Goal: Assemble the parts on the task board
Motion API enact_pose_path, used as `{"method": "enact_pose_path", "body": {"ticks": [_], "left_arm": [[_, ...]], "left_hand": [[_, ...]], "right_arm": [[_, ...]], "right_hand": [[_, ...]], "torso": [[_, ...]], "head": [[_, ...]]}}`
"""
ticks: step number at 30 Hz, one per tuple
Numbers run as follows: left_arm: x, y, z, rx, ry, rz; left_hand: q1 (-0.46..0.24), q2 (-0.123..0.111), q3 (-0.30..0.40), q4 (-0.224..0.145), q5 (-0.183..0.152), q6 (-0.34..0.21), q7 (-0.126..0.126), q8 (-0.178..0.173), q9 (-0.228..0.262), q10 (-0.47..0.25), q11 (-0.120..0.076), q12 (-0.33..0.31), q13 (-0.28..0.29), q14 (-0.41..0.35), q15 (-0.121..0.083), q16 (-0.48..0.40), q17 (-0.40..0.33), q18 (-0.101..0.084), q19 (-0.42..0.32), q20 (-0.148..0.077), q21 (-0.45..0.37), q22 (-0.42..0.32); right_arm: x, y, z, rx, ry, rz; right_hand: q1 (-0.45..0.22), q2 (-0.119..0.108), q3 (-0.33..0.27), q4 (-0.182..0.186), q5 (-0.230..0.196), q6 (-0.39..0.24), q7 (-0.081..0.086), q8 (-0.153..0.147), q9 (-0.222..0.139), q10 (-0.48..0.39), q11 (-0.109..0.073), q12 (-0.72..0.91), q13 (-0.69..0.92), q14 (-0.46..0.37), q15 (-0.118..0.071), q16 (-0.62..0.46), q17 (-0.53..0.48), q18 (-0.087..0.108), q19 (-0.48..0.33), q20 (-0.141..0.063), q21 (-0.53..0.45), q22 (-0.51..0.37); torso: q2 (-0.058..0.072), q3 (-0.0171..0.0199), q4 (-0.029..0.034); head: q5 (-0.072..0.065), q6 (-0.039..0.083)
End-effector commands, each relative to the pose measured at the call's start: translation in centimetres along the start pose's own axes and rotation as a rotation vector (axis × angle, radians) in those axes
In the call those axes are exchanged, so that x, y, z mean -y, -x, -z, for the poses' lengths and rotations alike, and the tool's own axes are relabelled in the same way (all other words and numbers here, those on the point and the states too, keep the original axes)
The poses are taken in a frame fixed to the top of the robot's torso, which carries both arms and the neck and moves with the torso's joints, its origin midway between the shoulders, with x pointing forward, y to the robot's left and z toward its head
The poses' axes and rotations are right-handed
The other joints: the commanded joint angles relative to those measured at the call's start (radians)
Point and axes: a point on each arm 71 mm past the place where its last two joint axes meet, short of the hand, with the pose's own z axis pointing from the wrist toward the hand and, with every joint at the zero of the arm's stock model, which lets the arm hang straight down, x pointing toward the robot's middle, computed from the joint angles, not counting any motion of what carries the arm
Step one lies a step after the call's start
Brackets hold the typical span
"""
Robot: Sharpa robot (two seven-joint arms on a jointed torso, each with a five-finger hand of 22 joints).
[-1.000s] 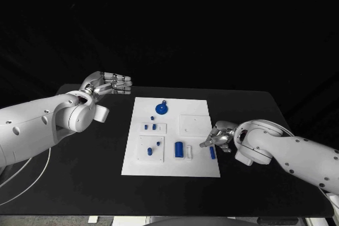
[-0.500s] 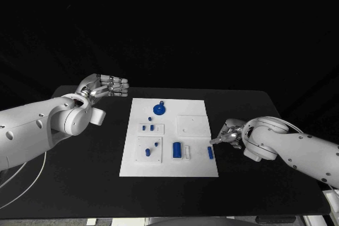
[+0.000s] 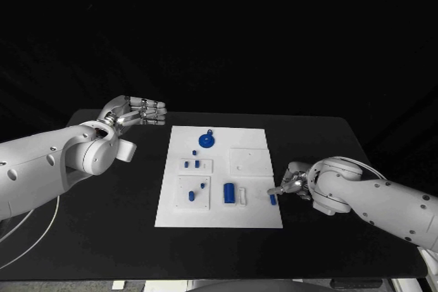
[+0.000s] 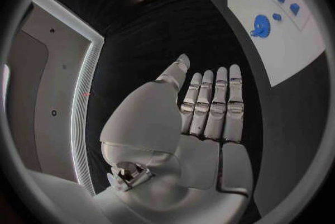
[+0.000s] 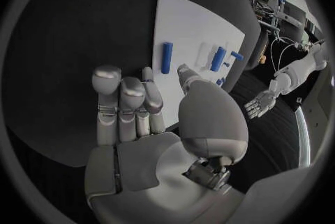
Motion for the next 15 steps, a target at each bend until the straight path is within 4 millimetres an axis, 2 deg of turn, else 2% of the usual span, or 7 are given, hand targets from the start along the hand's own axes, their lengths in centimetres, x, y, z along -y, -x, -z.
{"method": "enact_pose_path", "body": {"ticks": [1, 4, 10, 15], "left_arm": [[0.1, -0.2, 0.0, -0.018, -0.007, 0.007], [0.1, -0.2, 0.0, -0.021, -0.006, 0.008], [0.1, -0.3, 0.0, -0.026, -0.005, 0.006], [0.1, -0.3, 0.0, -0.028, -0.005, 0.007]], "left_hand": [[-0.008, 0.0, 0.0, 0.007, -0.003, -0.007, 0.002, -0.001, -0.001, -0.007, -0.001, 0.001, -0.001, -0.005, -0.001, -0.005, -0.001, 0.014, 0.004, 0.003, 0.001, -0.002], [-0.008, 0.001, -0.001, 0.008, -0.004, -0.009, 0.003, -0.001, -0.001, -0.007, -0.001, 0.001, -0.001, -0.006, -0.001, -0.005, -0.001, 0.014, 0.004, 0.003, 0.001, -0.002], [-0.008, 0.001, -0.002, 0.009, -0.006, -0.01, 0.003, -0.001, -0.001, -0.007, -0.001, 0.001, -0.001, -0.006, -0.001, -0.005, -0.001, 0.014, 0.004, 0.003, 0.001, -0.002], [-0.008, 0.001, -0.002, 0.009, -0.006, -0.01, 0.003, -0.001, -0.001, -0.007, -0.001, 0.001, -0.001, -0.006, -0.001, -0.005, -0.001, 0.014, 0.004, 0.003, 0.001, -0.002]], "right_arm": [[-0.1, -0.8, 0.0, -0.039, -0.027, 0.045], [-0.2, -1.3, -0.2, -0.057, -0.027, 0.052], [-0.2, -2.2, -0.6, -0.082, -0.032, 0.055], [-0.2, -2.7, -0.8, -0.087, -0.035, 0.05]], "right_hand": [[0.007, -0.007, -0.006, 0.015, -0.005, -0.006, -0.002, -0.003, -0.003, -0.005, -0.003, -0.007, 0.025, 0.0, 0.001, -0.004, 0.004, -0.004, 0.053, 0.0, -0.007, 0.001], [0.016, -0.006, -0.005, 0.017, -0.005, -0.004, -0.002, -0.002, -0.003, -0.005, -0.003, -0.008, 0.026, 0.0, 0.001, -0.005, 0.007, -0.005, 0.053, -0.001, -0.007, 0.002], [0.029, 0.005, 0.006, -0.005, -0.004, 0.003, -0.003, -0.002, -0.002, -0.004, -0.004, -0.008, 0.028, 0.001, 0.002, -0.007, 0.009, -0.005, 0.053, 0.0, -0.007, 0.003], [0.045, 0.022, 0.057, -0.047, -0.005, 0.011, -0.004, -0.002, -0.002, -0.003, -0.005, -0.008, 0.028, 0.001, 0.001, -0.007, 0.011, -0.006, 0.053, 0.0, -0.008, 0.003]], "torso": [[0.0, 0.0, -0.0008], [0.0, -0.0006, 0.0004], [0.0, 0.0001, -0.0009], [0.0, 0.0005, -0.0002]], "head": [[0.001, -0.001], [0.0, -0.001], [0.003, -0.001], [0.001, -0.001]]}}
